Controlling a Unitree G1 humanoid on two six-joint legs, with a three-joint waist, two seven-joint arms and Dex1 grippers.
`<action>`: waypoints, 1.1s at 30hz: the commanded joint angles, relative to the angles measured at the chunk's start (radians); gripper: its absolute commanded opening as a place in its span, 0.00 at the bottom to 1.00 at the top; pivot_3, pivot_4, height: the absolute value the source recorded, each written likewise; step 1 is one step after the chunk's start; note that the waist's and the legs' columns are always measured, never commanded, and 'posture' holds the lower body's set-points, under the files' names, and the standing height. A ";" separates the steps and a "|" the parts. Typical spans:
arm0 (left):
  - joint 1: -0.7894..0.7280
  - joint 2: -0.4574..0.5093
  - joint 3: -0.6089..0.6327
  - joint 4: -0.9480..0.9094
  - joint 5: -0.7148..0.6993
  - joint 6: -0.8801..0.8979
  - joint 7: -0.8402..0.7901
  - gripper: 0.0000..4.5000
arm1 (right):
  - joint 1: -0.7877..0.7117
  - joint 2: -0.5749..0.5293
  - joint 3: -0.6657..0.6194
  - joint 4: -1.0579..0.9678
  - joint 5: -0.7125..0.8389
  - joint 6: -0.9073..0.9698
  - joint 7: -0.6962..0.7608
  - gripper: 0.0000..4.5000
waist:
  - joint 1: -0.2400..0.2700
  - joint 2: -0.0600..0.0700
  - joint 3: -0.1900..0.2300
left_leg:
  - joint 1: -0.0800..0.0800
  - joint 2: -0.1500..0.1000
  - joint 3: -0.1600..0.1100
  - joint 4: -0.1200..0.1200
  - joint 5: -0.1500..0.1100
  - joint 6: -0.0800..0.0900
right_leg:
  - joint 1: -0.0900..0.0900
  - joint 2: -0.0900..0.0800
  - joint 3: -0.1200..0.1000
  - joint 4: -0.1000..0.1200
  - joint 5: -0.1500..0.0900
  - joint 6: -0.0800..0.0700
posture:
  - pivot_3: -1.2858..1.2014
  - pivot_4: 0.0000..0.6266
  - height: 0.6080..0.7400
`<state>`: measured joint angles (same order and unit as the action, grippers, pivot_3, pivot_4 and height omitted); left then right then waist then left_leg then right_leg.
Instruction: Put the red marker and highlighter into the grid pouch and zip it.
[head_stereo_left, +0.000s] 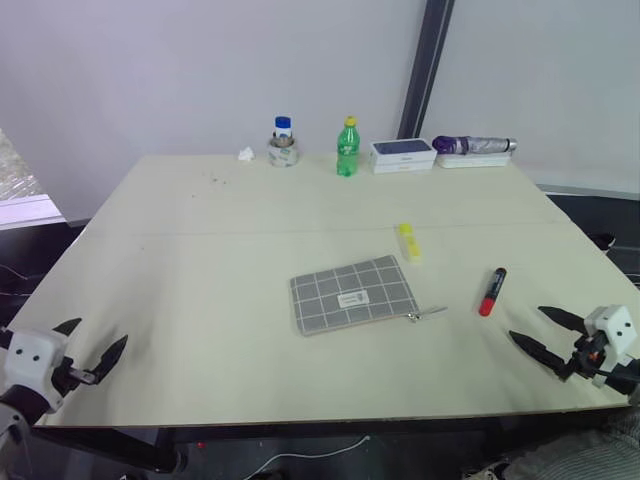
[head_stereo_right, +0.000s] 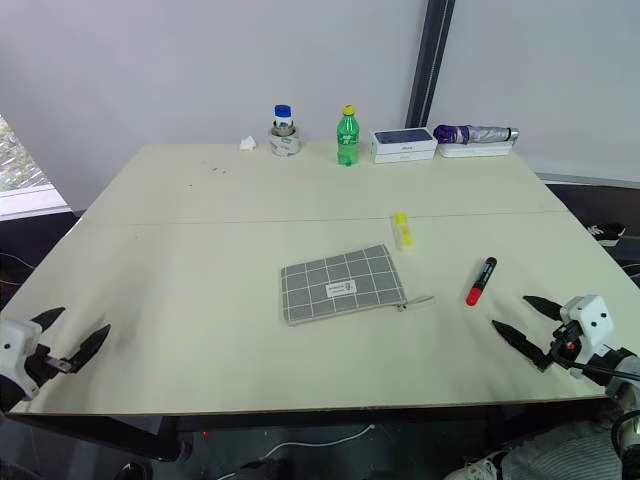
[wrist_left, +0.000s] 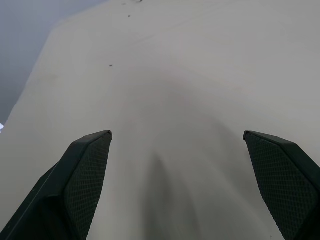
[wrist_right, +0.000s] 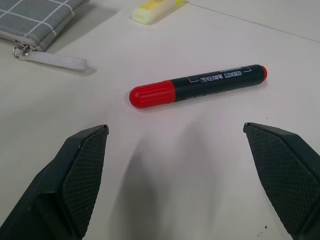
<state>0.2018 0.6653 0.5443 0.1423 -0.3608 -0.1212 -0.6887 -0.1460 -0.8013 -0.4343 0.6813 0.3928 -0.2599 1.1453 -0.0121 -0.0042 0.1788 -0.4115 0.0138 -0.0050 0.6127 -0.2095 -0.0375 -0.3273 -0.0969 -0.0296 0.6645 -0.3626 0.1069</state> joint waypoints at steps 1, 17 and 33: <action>-0.003 0.001 0.015 -0.014 -0.008 -0.012 -0.002 0.99 | -0.005 -0.001 -0.007 -0.004 0.004 -0.017 -0.003 1.00 | 0.000 0.000 0.000 | 0.000 0.000 0.000 0.000 0.000 0.000 | 0.000 0.000 0.000 0.000 0.000 0.000 | 0.52 0.24 1.00; -0.039 0.005 0.012 0.007 0.018 -0.066 0.009 0.99 | -0.012 0.010 -0.032 -0.045 0.069 0.024 0.034 1.00 | 0.001 0.000 0.000 | 0.000 0.000 0.000 0.000 0.000 0.000 | 0.000 0.000 0.000 0.000 0.000 0.000 | 0.52 0.24 1.00; -0.079 0.010 0.005 -0.026 0.000 -0.073 -0.001 0.99 | 0.015 0.041 -0.051 -0.226 0.188 0.160 0.068 1.00 | 0.001 0.000 0.000 | 0.000 0.000 0.000 0.000 0.000 0.000 | 0.000 0.000 0.000 0.000 0.000 0.000 | 0.52 0.24 1.00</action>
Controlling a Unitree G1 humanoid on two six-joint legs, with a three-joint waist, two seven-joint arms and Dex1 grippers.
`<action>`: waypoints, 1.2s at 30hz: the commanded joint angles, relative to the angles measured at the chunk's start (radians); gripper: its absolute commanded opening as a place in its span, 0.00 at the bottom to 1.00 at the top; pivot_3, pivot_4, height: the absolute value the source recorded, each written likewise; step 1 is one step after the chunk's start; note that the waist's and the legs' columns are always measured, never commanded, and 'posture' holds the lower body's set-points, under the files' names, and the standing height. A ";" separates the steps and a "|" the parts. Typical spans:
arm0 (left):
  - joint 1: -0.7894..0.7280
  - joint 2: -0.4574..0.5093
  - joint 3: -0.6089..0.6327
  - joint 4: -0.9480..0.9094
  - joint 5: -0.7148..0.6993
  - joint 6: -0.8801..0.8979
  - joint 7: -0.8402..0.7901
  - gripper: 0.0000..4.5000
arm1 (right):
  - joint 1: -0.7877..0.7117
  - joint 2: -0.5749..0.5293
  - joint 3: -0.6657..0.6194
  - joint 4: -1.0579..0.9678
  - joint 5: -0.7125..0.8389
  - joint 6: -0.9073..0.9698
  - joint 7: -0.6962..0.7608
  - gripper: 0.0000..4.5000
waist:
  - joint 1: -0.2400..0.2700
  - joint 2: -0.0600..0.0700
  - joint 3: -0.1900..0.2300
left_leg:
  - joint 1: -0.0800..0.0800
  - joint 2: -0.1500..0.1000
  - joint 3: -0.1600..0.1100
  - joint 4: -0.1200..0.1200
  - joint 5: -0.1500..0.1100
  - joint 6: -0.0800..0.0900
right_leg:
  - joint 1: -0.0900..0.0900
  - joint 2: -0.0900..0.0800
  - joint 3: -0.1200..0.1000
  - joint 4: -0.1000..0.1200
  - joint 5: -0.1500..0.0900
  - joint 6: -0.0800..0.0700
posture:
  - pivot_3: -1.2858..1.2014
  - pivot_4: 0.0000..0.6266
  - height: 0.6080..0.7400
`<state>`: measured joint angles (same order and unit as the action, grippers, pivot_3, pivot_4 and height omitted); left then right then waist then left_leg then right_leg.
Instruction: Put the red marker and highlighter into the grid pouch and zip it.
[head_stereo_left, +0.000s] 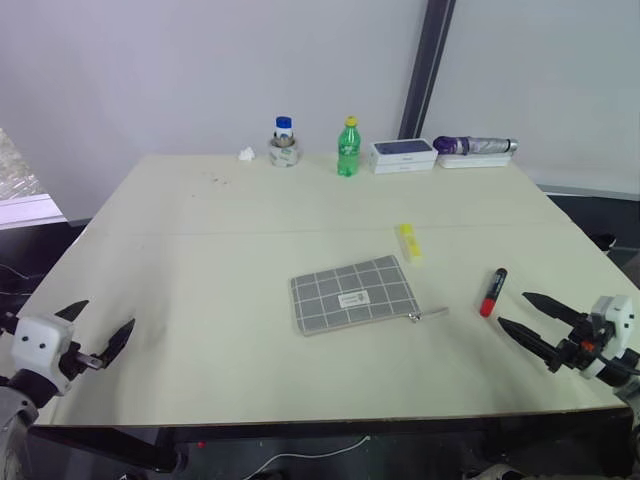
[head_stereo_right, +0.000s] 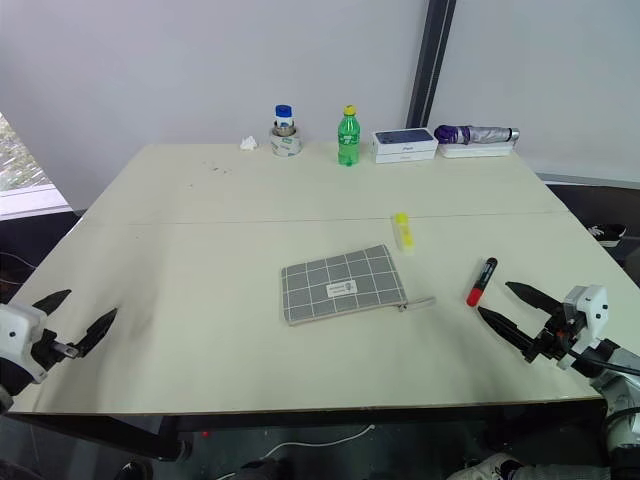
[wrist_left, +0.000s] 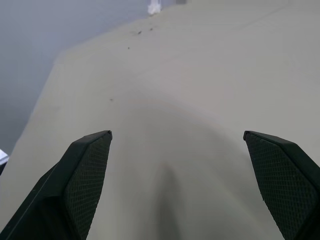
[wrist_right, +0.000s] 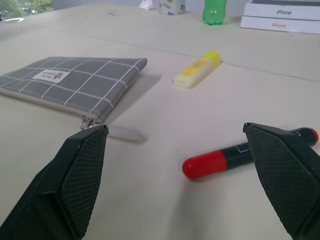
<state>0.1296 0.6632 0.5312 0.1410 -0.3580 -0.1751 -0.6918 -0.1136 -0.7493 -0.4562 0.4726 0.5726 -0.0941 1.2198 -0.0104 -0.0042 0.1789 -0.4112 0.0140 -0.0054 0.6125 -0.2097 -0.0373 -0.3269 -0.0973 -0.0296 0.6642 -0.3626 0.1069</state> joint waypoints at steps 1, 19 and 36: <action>-0.011 0.011 0.014 -0.023 0.001 -0.026 0.002 0.99 | -0.029 -0.015 -0.020 -0.005 -0.005 -0.008 -0.012 1.00 | -0.001 0.000 0.000 | 0.000 0.000 0.000 0.000 0.000 0.000 | 0.000 0.000 0.000 0.000 0.000 0.000 | 0.52 0.24 1.00; -0.228 0.026 -0.316 0.009 0.303 -0.308 -0.033 1.00 | -0.240 0.096 0.247 -0.242 -0.198 0.171 -0.285 0.12 | 0.009 0.000 0.001 | 0.000 -0.001 0.000 0.000 0.000 0.000 | 0.000 0.000 0.000 0.000 0.000 0.000 | 0.52 0.24 1.00; -0.711 -0.054 -0.770 0.567 0.727 -0.904 0.073 1.00 | -0.463 0.162 0.529 0.104 -0.608 -0.139 -0.477 0.01 | -0.001 0.000 0.001 | -0.013 -0.004 0.004 0.002 0.004 -0.006 | -0.013 0.001 -0.001 0.002 0.000 0.001 | 0.52 0.24 1.00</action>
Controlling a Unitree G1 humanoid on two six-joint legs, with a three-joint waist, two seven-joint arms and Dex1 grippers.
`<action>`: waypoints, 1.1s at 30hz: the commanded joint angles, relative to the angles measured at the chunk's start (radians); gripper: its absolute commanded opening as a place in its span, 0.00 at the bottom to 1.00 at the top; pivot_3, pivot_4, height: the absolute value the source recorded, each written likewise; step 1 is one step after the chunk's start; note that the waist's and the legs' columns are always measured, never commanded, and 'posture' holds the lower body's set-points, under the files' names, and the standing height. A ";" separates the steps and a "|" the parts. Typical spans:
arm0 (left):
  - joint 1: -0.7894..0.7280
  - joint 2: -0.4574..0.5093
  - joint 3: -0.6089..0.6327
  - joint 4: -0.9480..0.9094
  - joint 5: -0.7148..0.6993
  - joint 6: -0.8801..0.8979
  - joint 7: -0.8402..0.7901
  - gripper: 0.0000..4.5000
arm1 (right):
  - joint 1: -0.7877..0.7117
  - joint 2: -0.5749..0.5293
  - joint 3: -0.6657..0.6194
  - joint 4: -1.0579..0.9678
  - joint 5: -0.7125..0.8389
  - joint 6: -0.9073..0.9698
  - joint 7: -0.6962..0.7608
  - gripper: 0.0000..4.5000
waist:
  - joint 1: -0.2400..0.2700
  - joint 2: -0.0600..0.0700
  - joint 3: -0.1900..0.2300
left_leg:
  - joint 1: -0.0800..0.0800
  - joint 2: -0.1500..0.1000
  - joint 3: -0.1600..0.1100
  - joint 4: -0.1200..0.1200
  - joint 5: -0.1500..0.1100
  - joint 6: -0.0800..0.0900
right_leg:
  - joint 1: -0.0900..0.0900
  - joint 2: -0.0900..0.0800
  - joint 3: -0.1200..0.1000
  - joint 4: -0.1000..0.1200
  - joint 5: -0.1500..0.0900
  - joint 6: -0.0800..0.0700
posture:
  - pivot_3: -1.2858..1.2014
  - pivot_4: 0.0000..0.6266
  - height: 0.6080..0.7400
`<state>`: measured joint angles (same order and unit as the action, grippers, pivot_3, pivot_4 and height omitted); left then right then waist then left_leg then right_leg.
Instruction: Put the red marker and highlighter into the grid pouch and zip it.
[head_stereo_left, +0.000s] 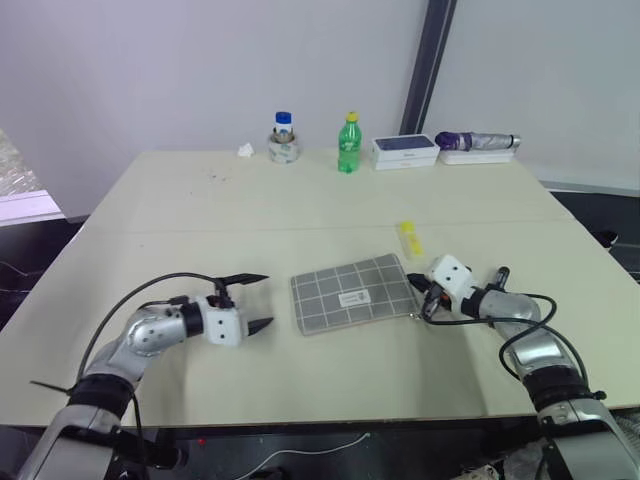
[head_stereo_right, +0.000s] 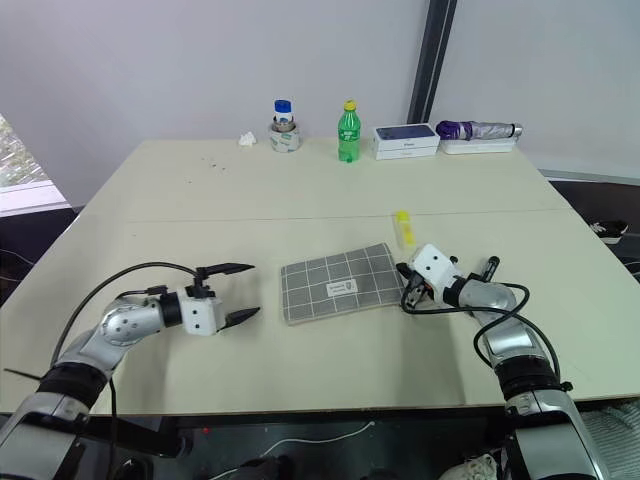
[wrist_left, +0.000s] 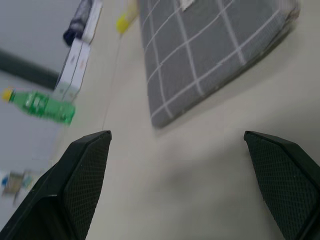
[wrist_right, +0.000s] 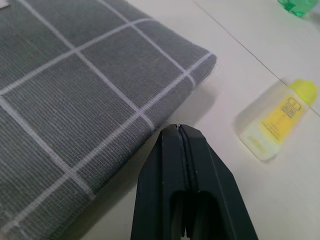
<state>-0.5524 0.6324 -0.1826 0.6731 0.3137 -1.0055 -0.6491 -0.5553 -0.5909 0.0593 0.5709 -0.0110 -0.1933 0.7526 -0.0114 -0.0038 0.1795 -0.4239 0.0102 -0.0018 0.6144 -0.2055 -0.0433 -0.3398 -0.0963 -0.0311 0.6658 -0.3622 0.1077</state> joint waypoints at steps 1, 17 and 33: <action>-0.041 -0.034 -0.073 0.049 0.067 -0.094 0.038 1.00 | -0.022 0.005 0.018 0.008 -0.032 -0.044 -0.013 0.01 | 0.001 0.000 0.000 | 0.000 0.000 0.000 0.000 0.000 0.000 | 0.000 0.000 0.000 0.000 0.000 0.000 | 0.52 0.24 1.00; -0.157 -0.118 -0.227 0.190 0.121 -0.178 0.087 0.88 | -0.013 0.016 0.033 -0.021 -0.058 -0.047 -0.011 0.00 | 0.003 0.000 0.000 | 0.001 -0.001 -0.001 0.002 0.000 0.000 | 0.002 0.000 0.000 0.001 0.000 0.001 | 0.52 0.24 1.00; -0.065 -0.081 -0.168 0.056 -0.097 -0.105 0.041 0.00 | 0.066 -0.008 -0.099 -0.275 0.170 0.142 0.101 0.63 | -0.001 0.001 -0.001 | 0.001 -0.001 -0.001 0.002 0.000 0.000 | 0.002 0.000 0.000 0.001 0.000 0.001 | 0.52 0.24 1.00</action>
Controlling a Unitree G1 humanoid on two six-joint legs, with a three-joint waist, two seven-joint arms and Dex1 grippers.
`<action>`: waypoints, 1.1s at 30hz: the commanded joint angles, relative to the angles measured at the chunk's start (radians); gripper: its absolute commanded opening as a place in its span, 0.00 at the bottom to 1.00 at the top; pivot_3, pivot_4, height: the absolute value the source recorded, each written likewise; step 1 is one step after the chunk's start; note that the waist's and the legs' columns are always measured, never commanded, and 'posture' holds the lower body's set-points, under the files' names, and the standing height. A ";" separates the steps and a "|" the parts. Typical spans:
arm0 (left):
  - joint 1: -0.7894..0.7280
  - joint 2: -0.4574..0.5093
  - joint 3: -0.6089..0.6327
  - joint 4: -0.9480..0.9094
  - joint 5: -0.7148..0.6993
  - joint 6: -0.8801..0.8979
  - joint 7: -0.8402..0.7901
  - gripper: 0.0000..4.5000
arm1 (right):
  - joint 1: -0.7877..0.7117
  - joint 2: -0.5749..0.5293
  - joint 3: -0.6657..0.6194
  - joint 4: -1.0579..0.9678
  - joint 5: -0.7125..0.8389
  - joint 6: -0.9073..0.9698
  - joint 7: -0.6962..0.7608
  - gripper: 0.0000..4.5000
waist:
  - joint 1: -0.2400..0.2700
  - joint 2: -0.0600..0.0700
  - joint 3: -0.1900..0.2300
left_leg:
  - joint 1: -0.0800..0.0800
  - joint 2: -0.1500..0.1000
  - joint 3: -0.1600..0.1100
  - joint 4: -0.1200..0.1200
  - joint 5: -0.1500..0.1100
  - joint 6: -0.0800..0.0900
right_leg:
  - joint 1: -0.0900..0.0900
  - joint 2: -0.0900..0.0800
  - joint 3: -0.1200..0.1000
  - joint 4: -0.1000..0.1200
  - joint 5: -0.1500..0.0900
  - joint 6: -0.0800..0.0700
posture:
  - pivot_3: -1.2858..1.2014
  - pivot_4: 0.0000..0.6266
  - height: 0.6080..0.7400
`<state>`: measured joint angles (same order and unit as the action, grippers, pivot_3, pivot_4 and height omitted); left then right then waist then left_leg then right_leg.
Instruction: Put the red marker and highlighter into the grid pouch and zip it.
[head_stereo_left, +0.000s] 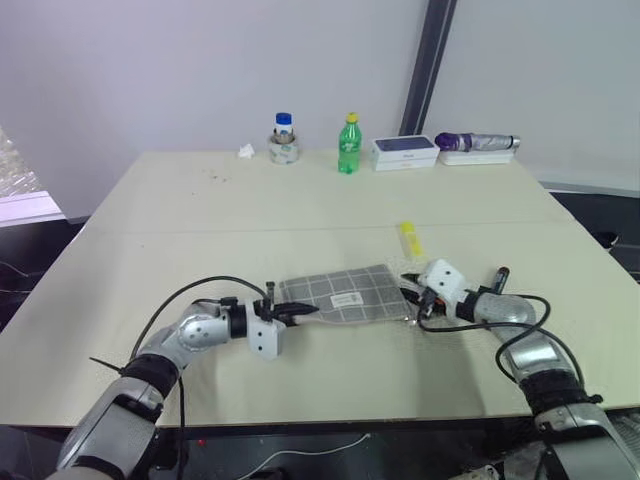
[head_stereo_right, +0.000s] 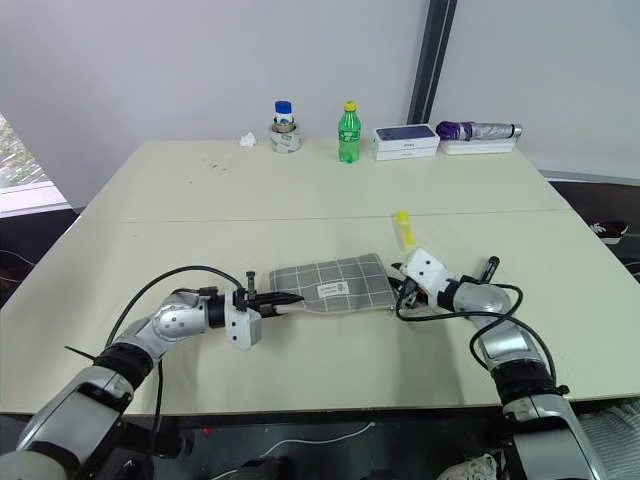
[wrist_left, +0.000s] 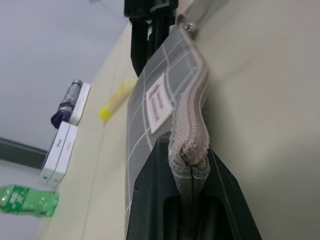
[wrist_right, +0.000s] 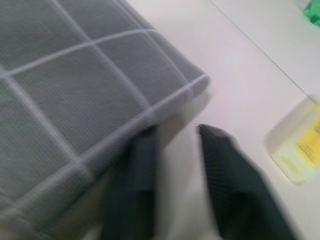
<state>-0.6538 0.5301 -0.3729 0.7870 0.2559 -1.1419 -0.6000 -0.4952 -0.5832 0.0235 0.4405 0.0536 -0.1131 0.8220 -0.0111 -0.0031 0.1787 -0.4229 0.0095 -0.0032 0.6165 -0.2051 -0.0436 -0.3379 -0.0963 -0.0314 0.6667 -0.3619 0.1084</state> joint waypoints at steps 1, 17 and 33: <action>0.051 0.031 0.031 -0.077 -0.051 0.044 -0.009 0.00 | 0.015 -0.021 -0.080 -0.176 0.126 0.089 0.034 0.74 | -0.002 0.000 0.000 | 0.000 0.000 0.000 0.000 0.000 0.000 | 0.000 0.000 0.000 0.000 0.000 0.000 | 0.52 0.24 1.00; 0.352 0.121 0.220 -0.486 -0.051 0.301 0.118 0.00 | 0.186 -0.047 -0.024 -0.428 0.151 0.339 0.012 0.98 | -0.001 0.000 0.000 | 0.000 0.003 -0.001 0.000 -0.003 0.005 | 0.000 0.001 0.000 0.002 0.000 0.000 | 0.52 0.24 1.00; 0.484 0.095 0.256 -0.681 0.004 0.449 0.184 0.00 | 0.103 0.114 0.087 -0.287 0.086 0.281 -0.037 0.20 | -0.001 0.000 0.000 | 0.000 0.003 -0.001 0.000 -0.003 0.005 | -0.001 0.001 0.001 0.002 0.000 0.000 | 0.52 0.24 1.00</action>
<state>-0.1664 0.6254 -0.1364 0.1398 0.2607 -0.6963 -0.4315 -0.3801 -0.4831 0.0918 0.1814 0.1500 0.1937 0.7829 -0.0116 -0.0031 0.1788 -0.4227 0.0125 -0.0043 0.6162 -0.2080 -0.0387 -0.3389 -0.0950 -0.0307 0.6688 -0.3619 0.1083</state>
